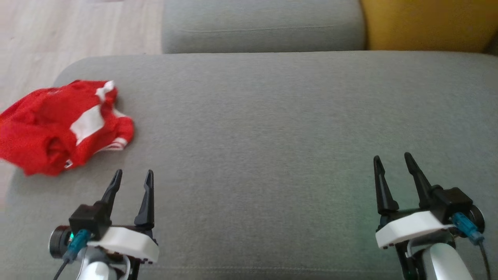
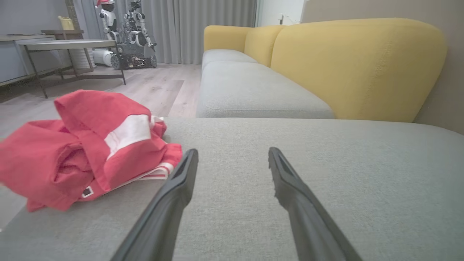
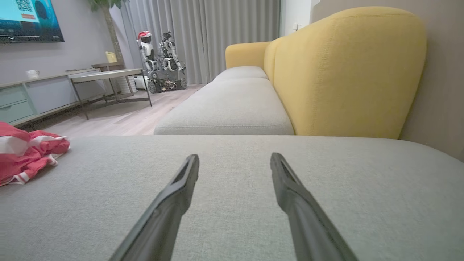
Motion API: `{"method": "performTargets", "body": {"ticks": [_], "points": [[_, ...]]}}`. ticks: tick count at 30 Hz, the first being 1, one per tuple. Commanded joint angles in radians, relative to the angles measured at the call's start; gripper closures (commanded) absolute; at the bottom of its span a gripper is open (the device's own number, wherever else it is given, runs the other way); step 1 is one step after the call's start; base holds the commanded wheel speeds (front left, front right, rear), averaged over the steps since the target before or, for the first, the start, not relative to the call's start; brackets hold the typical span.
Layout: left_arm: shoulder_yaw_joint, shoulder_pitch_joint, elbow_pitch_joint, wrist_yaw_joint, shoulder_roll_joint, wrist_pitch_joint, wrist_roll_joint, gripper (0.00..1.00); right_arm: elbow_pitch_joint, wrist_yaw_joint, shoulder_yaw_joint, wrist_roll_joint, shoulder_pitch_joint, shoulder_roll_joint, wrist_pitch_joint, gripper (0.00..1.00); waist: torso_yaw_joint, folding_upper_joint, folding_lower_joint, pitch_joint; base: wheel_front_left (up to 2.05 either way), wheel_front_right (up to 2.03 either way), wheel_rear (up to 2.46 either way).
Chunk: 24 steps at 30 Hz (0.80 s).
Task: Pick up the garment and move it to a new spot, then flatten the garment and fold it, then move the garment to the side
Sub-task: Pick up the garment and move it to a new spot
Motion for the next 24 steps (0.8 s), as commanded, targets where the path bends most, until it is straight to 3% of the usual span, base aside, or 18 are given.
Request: {"method": "performTargets", "body": {"ticks": [1,16,24], "points": [[0.043,-0.054,-0.030,0.001,0.006,-0.012,0.007,0.00,-0.041,-0.001,0.026,-0.003,-0.039,-0.003,-0.007,0.00,0.033,0.0000,0.0000,0.000,0.00,0.00,0.00],[0.101,-0.052,-0.041,0.013,0.018,-0.012,0.017,0.00,-0.080,-0.001,0.076,0.024,-0.035,-0.003,0.011,0.00,0.265,0.0000,0.0000,0.002,0.00,0.00,0.00],[0.126,-0.044,-0.044,0.008,0.020,-0.012,0.018,0.00,-0.081,-0.001,0.093,0.033,-0.037,-0.003,0.009,0.00,0.319,0.0000,0.0000,0.003,0.00,0.00,0.00]]}}
